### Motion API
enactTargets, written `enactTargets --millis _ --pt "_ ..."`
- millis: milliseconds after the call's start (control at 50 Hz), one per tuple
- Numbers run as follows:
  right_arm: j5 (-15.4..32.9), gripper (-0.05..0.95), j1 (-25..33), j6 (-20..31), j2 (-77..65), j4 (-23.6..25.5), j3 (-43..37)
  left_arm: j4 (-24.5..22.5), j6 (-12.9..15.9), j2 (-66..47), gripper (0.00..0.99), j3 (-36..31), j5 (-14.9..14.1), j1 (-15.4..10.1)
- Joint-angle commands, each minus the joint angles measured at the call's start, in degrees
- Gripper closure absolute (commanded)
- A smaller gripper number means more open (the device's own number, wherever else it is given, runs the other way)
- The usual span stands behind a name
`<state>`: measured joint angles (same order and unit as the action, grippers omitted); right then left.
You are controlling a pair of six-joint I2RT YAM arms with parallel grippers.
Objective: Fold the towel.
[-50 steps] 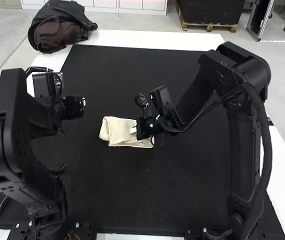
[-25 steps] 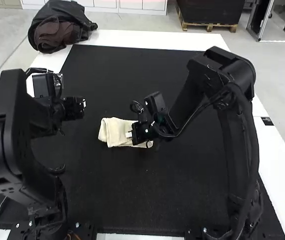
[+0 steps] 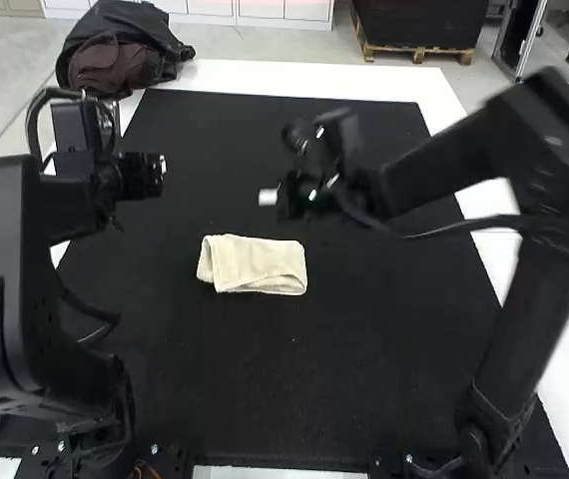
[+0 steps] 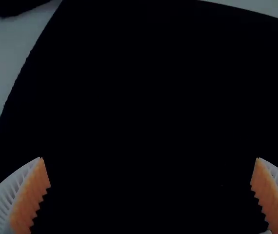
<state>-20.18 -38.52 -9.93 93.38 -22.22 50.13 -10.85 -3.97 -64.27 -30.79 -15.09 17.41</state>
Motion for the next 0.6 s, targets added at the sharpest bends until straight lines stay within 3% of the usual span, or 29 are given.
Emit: enactTargets --millis 0,220,400,580 --pt "-0.91 0.92 2.75 -0.44 -6.99 2.09 0.85 1.10 -0.60 1.78 0.030 -3.49 -0.99 0.17" --pt "-2.32 0.92 9.96 -1.58 -21.05 6.40 1.11 6.11 -2.54 5.56 0.030 -10.17 -1.17 -1.76" --pt "-5.74 0.92 16.73 -5.18 -32.83 8.24 0.85 9.01 -5.35 9.08 0.031 -14.92 -0.82 -6.42" --pt "-10.66 0.92 24.20 -13.18 -44.78 7.98 -2.58 11.56 -8.43 14.52 0.031 -17.91 -0.20 -12.84"
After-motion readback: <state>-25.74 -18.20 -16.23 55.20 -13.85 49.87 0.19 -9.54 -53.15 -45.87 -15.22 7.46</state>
